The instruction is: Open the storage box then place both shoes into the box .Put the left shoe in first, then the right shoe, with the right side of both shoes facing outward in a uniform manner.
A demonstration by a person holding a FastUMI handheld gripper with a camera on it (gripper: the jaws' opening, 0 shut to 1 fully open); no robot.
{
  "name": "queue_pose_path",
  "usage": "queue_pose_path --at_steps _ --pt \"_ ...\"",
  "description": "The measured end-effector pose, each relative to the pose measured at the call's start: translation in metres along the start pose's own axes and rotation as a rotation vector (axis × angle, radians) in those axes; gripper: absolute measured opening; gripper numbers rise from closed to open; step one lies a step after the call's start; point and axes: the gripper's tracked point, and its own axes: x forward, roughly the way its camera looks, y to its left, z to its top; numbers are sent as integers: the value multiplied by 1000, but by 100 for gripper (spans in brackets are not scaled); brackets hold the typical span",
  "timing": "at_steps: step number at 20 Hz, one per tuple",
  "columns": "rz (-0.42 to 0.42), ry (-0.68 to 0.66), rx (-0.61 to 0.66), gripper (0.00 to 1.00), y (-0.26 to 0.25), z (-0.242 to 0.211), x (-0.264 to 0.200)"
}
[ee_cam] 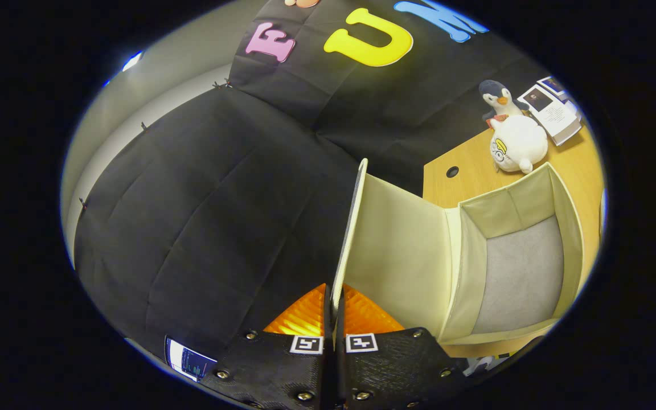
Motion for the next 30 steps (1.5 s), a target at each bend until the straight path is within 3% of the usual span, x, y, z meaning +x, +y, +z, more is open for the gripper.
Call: queue_pose_path --at_steps 3,4,7,16,30 --pt "15 23 -82 8 9 -16 19" --pt "23 34 -119 18 12 -16 18" --pt "-8 34 -265 95 9 -17 13" --pt "-145 -42 -438 97 -38 29 -35" --pt "-419 -158 -468 98 -155 113 -161"
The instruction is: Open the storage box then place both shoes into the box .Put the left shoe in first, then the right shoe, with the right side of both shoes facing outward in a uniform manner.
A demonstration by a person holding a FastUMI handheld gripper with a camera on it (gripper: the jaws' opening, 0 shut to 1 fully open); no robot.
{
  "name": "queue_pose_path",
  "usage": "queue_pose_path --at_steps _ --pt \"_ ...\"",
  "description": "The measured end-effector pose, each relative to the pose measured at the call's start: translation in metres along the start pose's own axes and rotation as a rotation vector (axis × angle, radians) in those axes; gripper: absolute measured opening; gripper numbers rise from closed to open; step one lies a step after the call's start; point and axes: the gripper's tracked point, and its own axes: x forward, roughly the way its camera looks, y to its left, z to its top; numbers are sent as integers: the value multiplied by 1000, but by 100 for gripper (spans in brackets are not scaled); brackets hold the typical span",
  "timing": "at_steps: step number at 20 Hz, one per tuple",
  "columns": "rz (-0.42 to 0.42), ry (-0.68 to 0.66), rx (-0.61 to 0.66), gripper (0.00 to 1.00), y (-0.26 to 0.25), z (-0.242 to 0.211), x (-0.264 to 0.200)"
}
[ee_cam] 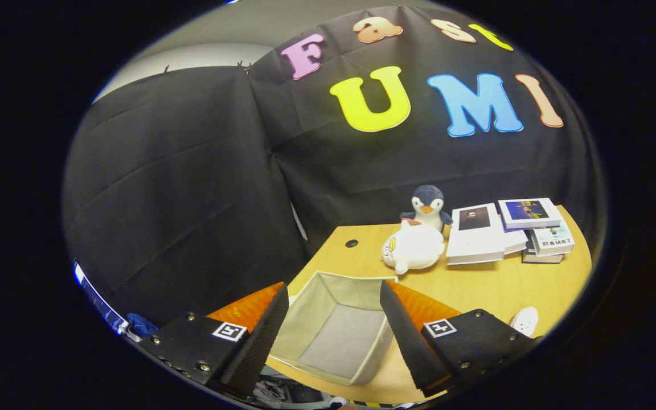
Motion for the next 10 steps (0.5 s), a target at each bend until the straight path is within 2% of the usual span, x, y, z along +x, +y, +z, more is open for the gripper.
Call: queue_pose_path --at_steps 6,10 --pt "-124 32 -27 97 -81 -19 -19" --pt "-152 42 4 98 -113 -39 -27"
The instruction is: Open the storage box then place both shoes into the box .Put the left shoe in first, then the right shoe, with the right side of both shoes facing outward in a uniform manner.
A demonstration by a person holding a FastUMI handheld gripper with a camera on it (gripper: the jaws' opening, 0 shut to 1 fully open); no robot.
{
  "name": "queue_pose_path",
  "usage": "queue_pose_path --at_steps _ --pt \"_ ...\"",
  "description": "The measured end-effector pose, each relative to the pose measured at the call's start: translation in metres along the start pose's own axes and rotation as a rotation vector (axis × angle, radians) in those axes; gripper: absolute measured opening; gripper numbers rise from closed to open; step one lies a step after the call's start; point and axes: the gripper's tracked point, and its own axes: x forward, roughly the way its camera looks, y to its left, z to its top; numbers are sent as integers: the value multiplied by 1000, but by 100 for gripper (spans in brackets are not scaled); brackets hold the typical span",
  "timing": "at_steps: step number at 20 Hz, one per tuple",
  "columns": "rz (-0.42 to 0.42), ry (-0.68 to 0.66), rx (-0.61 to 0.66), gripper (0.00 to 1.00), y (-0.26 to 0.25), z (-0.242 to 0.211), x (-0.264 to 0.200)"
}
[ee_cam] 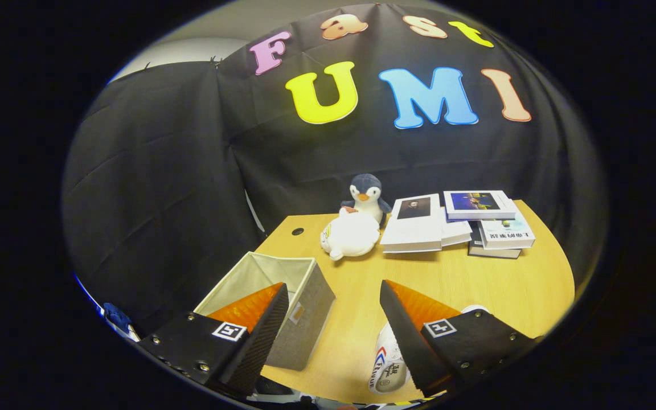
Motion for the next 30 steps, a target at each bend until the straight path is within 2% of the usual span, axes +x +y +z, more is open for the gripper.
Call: queue_pose_path --at_steps 5,10,20,28,29,30 --pt "-50 33 12 98 -47 -21 2" --pt "-88 130 48 98 -89 -67 15" --pt "-125 304 84 98 -130 -146 32" --pt "-190 434 12 98 -150 -186 38" --pt "-192 440 12 90 -150 -187 39" --pt "-196 450 6 89 -152 -192 41"
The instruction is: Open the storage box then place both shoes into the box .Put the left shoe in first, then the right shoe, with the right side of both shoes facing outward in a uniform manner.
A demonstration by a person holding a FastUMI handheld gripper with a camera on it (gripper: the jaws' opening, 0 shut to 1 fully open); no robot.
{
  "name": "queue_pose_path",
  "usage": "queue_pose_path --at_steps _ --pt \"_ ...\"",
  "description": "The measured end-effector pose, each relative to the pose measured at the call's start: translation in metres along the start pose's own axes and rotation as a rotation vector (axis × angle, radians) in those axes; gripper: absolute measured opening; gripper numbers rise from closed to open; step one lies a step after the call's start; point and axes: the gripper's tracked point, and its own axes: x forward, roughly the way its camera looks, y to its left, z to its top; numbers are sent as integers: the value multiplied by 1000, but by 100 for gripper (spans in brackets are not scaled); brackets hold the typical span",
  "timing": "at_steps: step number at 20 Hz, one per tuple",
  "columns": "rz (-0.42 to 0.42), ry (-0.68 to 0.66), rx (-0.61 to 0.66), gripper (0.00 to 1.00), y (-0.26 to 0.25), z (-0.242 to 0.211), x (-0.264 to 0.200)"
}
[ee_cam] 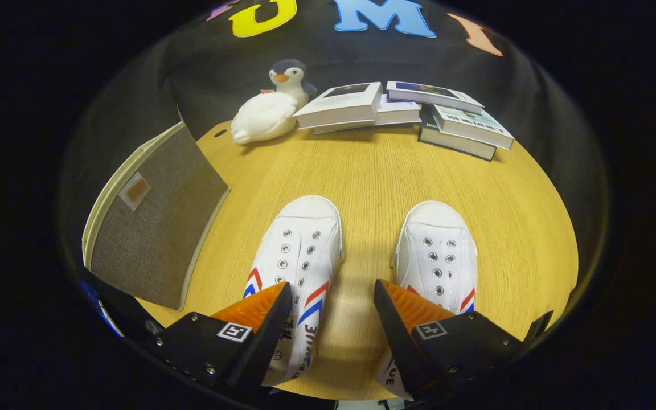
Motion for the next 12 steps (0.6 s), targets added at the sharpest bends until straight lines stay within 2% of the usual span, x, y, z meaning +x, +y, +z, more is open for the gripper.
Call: queue_pose_path --at_steps 1,3,6,7,8,9,10,12 --pt "-6 10 -12 88 -1 -2 2" --pt "14 13 -6 77 4 -3 6" --pt "55 25 38 77 9 -7 8" --pt "76 30 67 63 13 -7 6" --pt "100 31 98 57 18 -6 7" --pt "104 36 124 39 21 -7 8" --pt "102 38 131 28 21 -7 7" --pt "91 42 169 26 19 -4 3"
